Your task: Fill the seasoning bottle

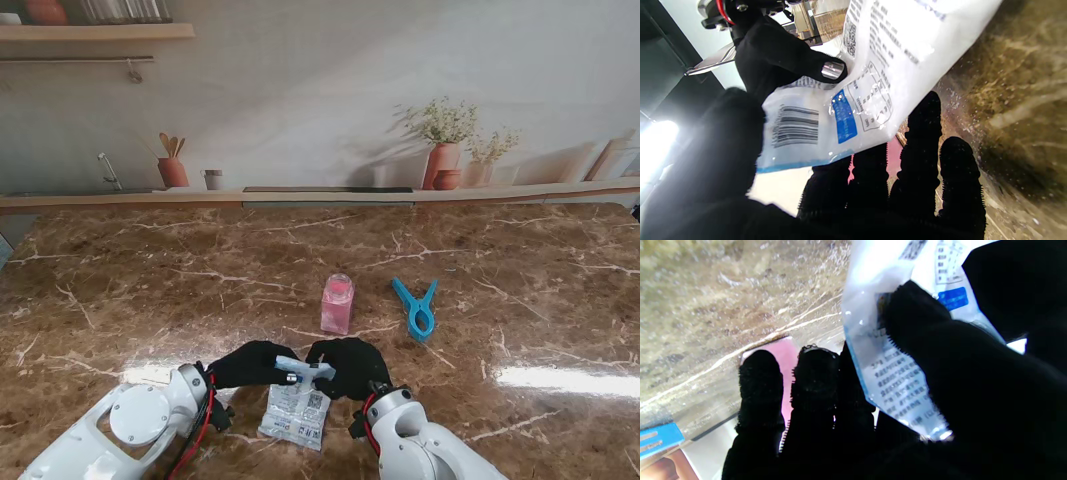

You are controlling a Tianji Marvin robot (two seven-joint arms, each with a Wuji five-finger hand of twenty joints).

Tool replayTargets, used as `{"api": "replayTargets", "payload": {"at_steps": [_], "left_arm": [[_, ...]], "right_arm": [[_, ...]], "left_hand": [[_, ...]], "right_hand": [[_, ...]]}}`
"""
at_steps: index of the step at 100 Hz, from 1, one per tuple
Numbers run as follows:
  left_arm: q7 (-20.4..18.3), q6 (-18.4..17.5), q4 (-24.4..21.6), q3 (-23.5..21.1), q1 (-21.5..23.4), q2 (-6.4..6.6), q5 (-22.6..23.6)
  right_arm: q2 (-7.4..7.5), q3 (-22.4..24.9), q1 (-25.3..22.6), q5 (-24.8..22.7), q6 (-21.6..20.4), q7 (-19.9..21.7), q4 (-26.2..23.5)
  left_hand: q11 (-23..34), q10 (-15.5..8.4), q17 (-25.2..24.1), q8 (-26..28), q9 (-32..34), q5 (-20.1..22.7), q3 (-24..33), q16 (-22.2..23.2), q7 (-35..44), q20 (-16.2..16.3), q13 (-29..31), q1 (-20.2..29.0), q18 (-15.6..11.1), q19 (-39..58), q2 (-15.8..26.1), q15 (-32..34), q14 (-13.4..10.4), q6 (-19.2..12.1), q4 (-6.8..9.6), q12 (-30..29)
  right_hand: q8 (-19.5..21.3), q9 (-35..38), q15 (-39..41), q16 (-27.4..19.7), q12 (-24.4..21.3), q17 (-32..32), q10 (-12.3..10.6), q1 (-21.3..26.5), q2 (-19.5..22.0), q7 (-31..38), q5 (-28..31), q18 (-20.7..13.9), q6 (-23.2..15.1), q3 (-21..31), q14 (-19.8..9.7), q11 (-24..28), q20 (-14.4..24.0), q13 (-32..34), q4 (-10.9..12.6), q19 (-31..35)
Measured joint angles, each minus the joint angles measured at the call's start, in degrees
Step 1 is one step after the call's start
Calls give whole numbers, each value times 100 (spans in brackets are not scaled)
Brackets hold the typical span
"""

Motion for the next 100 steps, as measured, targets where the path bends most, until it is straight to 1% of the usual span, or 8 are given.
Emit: {"api": "replayTargets", "payload": {"at_steps": [12, 19, 34, 56, 69, 75, 87, 100], "left_arm": [[-44, 115, -8, -78, 6, 1, -250], [-67, 240, -35, -114, 9, 1, -263], [-114, 395, -82, -144, 20, -3, -399], [-111, 609, -295, -122, 23, 50, 498], [-244, 814, -302, -103, -16, 70, 71], [-261, 819, -300, -103, -23, 74, 139], [-219, 639, -368, -53, -83, 114, 1101], [-295, 672, -413, 8, -131, 185, 1135]], "right_arm": [[-1, -77, 69, -378, -56, -338, 138], [0, -133, 118, -607, -93, -508, 233], [23, -238, 198, -853, -169, -660, 347], [49, -334, 253, -1165, -179, -943, 443], [58, -345, 251, -1318, -189, -1135, 453], [59, -346, 248, -1346, -205, -1217, 455], [58, -373, 254, -1366, -228, -1367, 494], [43, -427, 279, -1395, -246, -1621, 588]], "left_hand": [[-30, 159, -208, 1, -93, -24, -1728, -1, -308, -1, -175, 0, 1, -179, 1249, -57, 16, 44, 98, -48], [-42, 258, -345, 1, -142, -72, -1904, -1, -380, -1, -316, -321, -53, -253, 1901, -60, 86, 44, 103, -51], [-104, 420, -477, 2, -154, 3, -1965, -2, -528, 46, -417, -559, -58, -308, 2304, -97, 204, 55, 166, -52], [-104, 394, -440, 58, -155, 58, -1962, 12, -638, 112, -409, 699, -530, -157, 1800, -29, 38, 60, 166, -52], [-104, 392, -456, 118, -155, 271, -1956, 12, -473, 113, -411, 1602, -407, -207, 1950, -15, 74, 45, 164, -52], [-104, 371, -466, 119, -155, 271, -1956, 12, -356, 114, -411, 2033, -563, -88, 1534, 41, 19, -120, 177, -52], [-104, 301, -472, 49, -157, 116, -1958, 51, -396, 115, -411, 1510, -942, 76, 1279, 84, -254, -116, 177, -52], [-104, 243, -613, -171, -389, -359, -1959, 62, -919, 115, -575, 792, -925, -19, 1117, 157, -264, 73, 215, -52]], "right_hand": [[0, -9, 8, 2, 0, -72, 1, 0, 0, 0, -1, 5, -23, 0, -45, 11, 2, -89, 0, -78], [0, -9, 9, 63, 1, -77, 1, 0, 0, 0, -1, 6, -67, 0, -46, 18, 2, -89, 0, -89], [0, -8, 11, 128, 1, -79, 1, 203, 0, 2, 123, 13, -100, 0, -46, 21, 66, -89, 0, -146], [0, -9, 11, 130, 1, -32, 1, 203, -30, 4, 265, 14, -206, 0, -47, 21, 69, -89, 0, -148], [0, -9, 12, 130, 1, -23, 1, 201, -42, 43, 265, 14, -226, 0, -50, 21, 71, -89, -2, -148], [11, -9, 12, 131, 1, -20, 1, 195, -96, 86, 287, 14, -231, -2, -52, 21, 73, -89, -9, -148], [240, -9, 12, 132, 1, -8, 1, 195, -97, 209, 355, 14, -279, -3, -54, 21, 135, -89, -10, -150], [379, -9, 15, 132, 1, 43, 1, 195, -97, 264, 409, 14, -299, -2, -56, 21, 138, -89, -10, -150]]}}
